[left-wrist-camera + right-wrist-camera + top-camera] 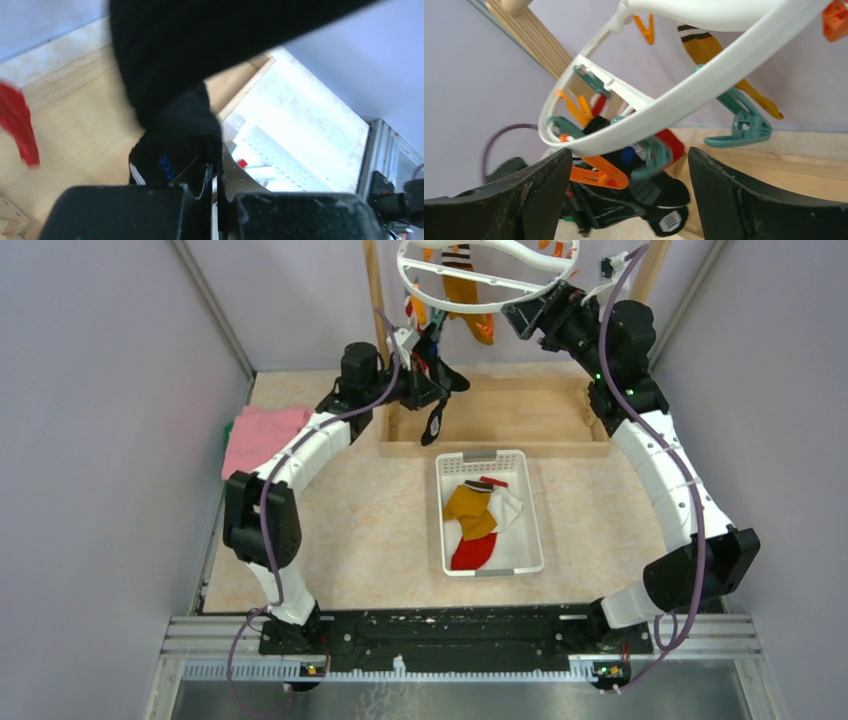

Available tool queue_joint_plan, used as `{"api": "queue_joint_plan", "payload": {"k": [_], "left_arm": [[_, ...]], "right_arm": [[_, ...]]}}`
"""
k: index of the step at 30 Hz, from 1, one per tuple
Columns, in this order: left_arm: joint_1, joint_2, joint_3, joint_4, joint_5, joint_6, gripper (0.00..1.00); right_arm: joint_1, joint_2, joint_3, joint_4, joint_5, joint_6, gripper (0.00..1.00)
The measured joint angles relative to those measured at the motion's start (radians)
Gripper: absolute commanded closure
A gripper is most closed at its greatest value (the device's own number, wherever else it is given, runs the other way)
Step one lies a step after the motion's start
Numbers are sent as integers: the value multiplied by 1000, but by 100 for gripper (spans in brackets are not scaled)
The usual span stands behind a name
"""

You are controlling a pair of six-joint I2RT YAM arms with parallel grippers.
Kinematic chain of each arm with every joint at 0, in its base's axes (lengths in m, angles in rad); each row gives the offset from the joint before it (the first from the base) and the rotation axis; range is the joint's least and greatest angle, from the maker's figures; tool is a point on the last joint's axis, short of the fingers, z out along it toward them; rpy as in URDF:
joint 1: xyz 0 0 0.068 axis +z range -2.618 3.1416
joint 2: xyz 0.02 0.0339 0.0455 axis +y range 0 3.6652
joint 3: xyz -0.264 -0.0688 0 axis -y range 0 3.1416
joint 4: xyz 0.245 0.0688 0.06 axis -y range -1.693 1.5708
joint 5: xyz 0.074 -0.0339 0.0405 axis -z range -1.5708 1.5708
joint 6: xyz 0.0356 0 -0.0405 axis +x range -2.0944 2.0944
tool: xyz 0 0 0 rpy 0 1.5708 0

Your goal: Remove the socks clipped to the hanger

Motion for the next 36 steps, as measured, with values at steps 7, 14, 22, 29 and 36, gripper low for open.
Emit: {"api": "queue_joint_plan", "payload": {"k": [7, 14, 22, 29, 36], "left_arm": [[-33, -206, -53, -49, 27, -26, 100], [-68, -242, -103, -105, 41, -88, 100], [-101, -242, -111, -154, 41, -137, 100], [-106, -242, -111, -158, 47, -181, 100], [-106, -240, -95, -158, 65, -201, 100]], "right_arm": [[63, -130, -224, 19, 51, -34, 4], [221, -373, -572, 56, 104, -81, 1], [406, -387, -662, 86, 237, -204, 4], [459, -249, -657, 126, 379, -276, 6], [521, -144, -650, 160, 536, -323, 19]]}}
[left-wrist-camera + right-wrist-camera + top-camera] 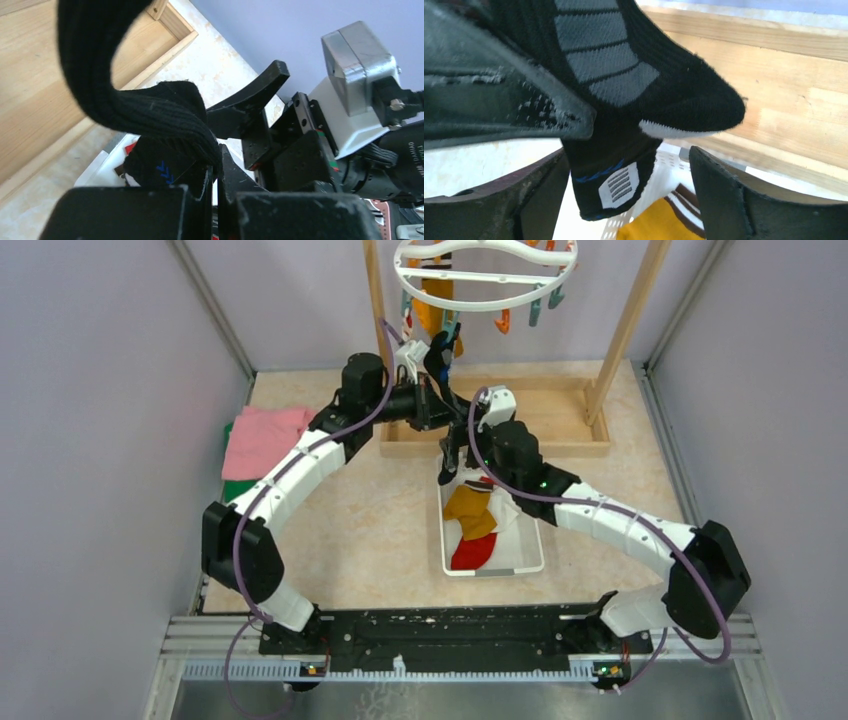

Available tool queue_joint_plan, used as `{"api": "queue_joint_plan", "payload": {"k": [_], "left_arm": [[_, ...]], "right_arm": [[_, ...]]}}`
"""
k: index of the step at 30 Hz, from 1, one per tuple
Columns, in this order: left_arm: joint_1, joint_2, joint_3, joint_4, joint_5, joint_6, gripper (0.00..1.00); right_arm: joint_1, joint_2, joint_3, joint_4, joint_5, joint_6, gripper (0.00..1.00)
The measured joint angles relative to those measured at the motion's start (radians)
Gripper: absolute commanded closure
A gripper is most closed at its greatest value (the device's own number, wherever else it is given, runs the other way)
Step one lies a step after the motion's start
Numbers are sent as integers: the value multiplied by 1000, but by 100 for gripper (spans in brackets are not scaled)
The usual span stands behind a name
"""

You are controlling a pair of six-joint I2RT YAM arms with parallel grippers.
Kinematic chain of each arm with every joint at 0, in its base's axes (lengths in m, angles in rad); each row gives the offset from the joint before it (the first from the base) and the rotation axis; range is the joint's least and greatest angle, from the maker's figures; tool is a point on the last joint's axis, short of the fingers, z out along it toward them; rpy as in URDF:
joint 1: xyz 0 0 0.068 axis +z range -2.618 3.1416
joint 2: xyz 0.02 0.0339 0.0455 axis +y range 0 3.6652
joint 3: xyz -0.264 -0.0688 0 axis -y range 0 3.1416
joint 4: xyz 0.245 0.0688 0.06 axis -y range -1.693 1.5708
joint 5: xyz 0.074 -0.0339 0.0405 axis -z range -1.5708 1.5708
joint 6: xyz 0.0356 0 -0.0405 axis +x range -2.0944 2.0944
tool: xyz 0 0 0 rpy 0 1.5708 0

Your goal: Remove the socks clipped to the hanger

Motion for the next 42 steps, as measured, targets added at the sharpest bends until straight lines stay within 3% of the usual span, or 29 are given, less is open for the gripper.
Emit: {"api": "queue_joint_plan", "payload": {"k": [2, 7, 8, 9, 12, 14, 17, 27, 35, 42], "left_arm": [[-2, 0, 5, 1, 5, -10, 100], [-8, 3, 5, 17, 8, -39, 100], [-8, 3, 5, 27, 7, -45, 98], [-6, 4, 5, 37, 6, -53, 85], [-2, 4, 3, 58, 2, -71, 31], [6, 4, 1, 67, -9, -64, 15], [32, 2, -9, 49, -2, -64, 2], [170, -174, -200, -33, 142, -7, 3], [173, -202, -351, 102, 260, -83, 6], [173, -166, -352, 250, 321, -168, 9]], "right_arm": [[2, 21, 9, 19, 21, 0, 34], [3, 60, 47, 62, 45, 12, 89], [5, 68, 58, 68, 45, 18, 97], [7, 72, 66, 71, 44, 21, 100], [13, 77, 78, 71, 38, 34, 100], [12, 75, 78, 58, 27, 42, 100], [0, 60, 77, 32, -33, 61, 100], [-243, -78, 15, 23, -551, 237, 100], [-242, -41, -47, 136, -923, 347, 100], [-242, -29, -88, 198, -1076, 413, 100]]}}
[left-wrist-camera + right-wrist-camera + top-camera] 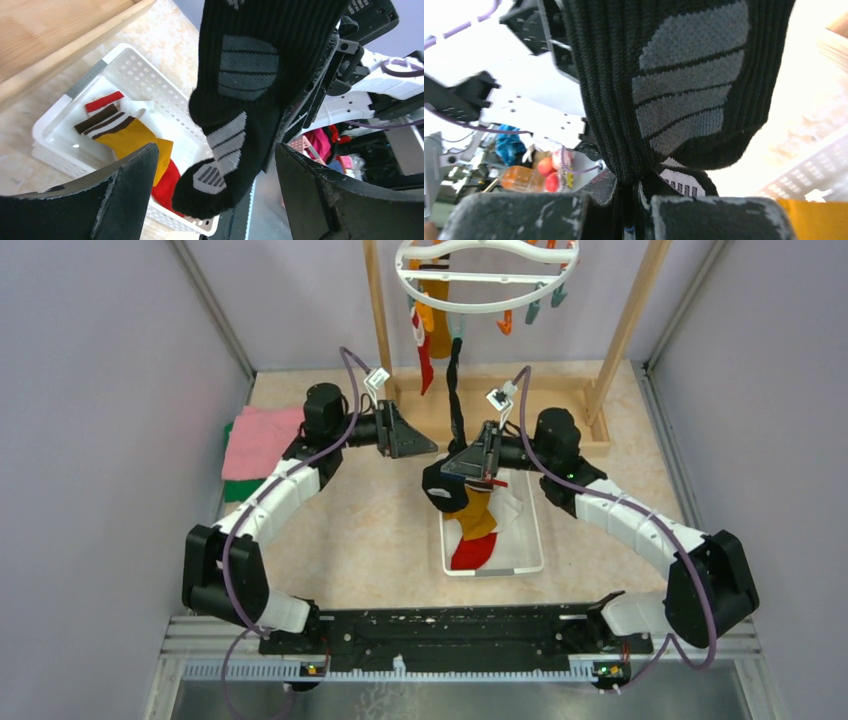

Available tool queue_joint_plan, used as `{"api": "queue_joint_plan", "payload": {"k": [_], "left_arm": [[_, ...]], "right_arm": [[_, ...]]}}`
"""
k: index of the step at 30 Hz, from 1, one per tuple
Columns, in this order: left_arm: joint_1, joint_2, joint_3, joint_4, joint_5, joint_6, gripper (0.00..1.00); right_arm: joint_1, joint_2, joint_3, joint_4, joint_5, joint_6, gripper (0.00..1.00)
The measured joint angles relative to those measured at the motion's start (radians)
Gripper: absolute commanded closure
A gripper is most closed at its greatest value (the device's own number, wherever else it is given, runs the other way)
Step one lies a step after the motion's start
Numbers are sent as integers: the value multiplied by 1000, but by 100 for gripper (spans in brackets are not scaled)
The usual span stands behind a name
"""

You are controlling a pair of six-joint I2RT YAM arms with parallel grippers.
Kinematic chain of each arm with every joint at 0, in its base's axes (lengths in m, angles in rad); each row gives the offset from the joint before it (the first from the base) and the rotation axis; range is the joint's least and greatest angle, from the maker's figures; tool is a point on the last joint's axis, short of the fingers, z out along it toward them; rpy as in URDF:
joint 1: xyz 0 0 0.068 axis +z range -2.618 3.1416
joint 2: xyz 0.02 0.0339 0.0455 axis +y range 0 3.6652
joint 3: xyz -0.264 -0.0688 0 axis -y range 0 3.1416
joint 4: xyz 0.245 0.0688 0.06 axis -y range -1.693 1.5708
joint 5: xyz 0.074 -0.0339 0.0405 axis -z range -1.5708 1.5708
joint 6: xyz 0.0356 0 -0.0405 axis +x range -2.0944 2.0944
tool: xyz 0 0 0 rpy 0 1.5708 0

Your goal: Remove the socks clipped to the hanger

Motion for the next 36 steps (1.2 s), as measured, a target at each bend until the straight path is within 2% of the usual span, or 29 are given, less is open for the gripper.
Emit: {"api": "queue_joint_plan", "payload": {"k": [10, 16, 23, 28, 29, 31, 33, 34, 36], "left_arm": [[-21, 60, -40, 278, 73, -243, 9], [-57, 109, -16, 393, 97, -313, 10], [-66, 182, 71, 417, 89, -314, 17], [-69, 229, 118, 460, 76, -345, 34], [-70, 232, 120, 465, 74, -352, 39], [-71, 233, 121, 472, 74, -358, 55], [-72, 233, 123, 470, 73, -356, 71], [-73, 233, 124, 464, 71, -348, 76], [-73, 232, 127, 446, 66, -328, 83]], "right_arm": [[0, 56, 0, 251, -145, 152, 100], [10, 103, 0, 271, -194, 177, 100], [14, 109, 0, 266, -232, 177, 100], [14, 109, 1, 227, -233, 151, 100], [14, 109, 2, 210, -229, 141, 100], [14, 109, 9, 168, -217, 117, 99], [14, 109, 25, 117, -201, 88, 85], [15, 109, 39, 79, -190, 68, 82], [15, 108, 65, 18, -158, 31, 68]]}}
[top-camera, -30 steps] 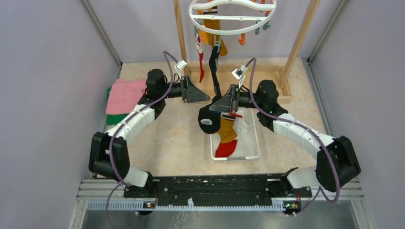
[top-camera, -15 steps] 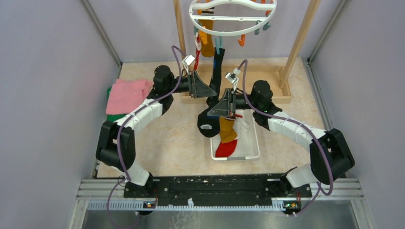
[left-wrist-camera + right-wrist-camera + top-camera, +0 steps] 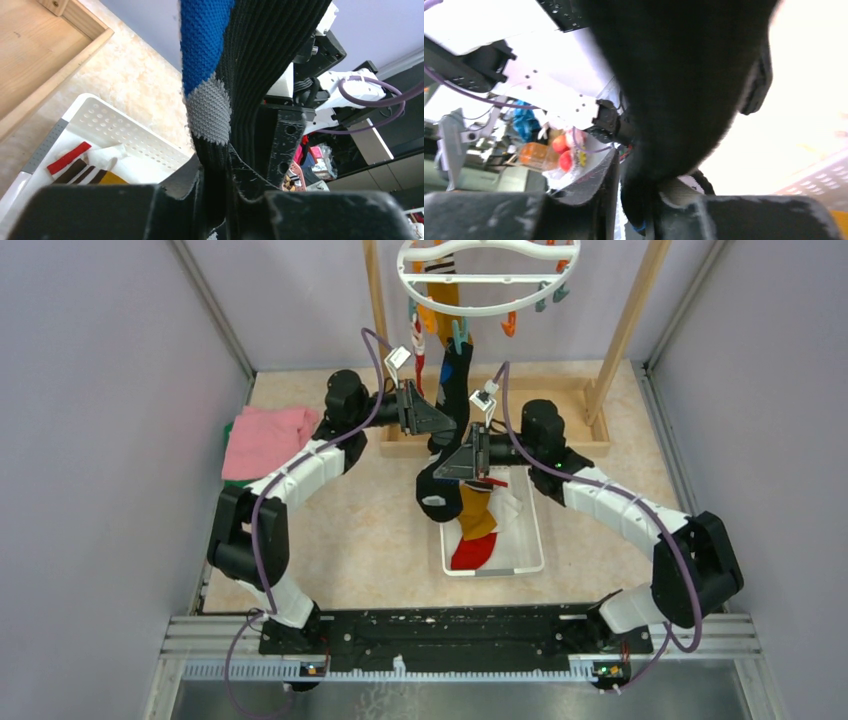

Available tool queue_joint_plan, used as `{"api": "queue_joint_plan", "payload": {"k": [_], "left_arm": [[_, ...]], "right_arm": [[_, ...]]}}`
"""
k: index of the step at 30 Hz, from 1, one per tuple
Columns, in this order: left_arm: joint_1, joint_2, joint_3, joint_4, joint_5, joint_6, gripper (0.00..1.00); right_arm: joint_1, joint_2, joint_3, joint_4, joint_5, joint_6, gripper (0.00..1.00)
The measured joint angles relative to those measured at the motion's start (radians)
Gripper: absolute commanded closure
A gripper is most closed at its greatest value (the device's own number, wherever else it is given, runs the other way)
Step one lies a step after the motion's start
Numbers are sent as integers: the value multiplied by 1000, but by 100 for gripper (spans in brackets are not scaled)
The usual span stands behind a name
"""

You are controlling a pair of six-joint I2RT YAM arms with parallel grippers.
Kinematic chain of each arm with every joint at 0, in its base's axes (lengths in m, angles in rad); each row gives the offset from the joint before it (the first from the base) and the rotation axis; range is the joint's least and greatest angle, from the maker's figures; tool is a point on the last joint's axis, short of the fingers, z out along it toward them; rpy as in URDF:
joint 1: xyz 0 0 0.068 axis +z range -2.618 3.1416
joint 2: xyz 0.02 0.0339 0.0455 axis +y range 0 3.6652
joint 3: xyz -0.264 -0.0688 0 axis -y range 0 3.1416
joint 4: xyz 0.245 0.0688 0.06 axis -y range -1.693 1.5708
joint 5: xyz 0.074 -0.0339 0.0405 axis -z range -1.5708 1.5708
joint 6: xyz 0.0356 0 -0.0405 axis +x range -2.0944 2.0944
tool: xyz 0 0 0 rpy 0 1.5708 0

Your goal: Remove the socks clipped to the hanger

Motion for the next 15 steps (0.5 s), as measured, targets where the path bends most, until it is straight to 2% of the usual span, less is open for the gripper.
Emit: {"api": "queue_joint_plan", "payload": {"k": [1, 3, 4, 7, 10, 15], "left_arm": [[0, 0, 3, -14, -6, 14, 85], [0, 0, 11, -43, -19, 38, 90], [0, 0, 13, -54, -23, 47, 92], [-1, -1, 19, -77, -35, 66, 99], [-2, -3, 26, -96, -45, 73, 100], [-3, -23, 34, -114, -55, 75, 100]], "right_arm": [[0, -3, 13, -34, 23, -21, 61], [0, -18, 30, -97, 73, -58, 40], [0, -30, 39, -127, 101, -73, 33], [0, -79, 71, -215, 201, -127, 20], [0, -136, 122, -290, 300, -187, 15], [-3, -164, 245, -367, 418, -261, 14]]}}
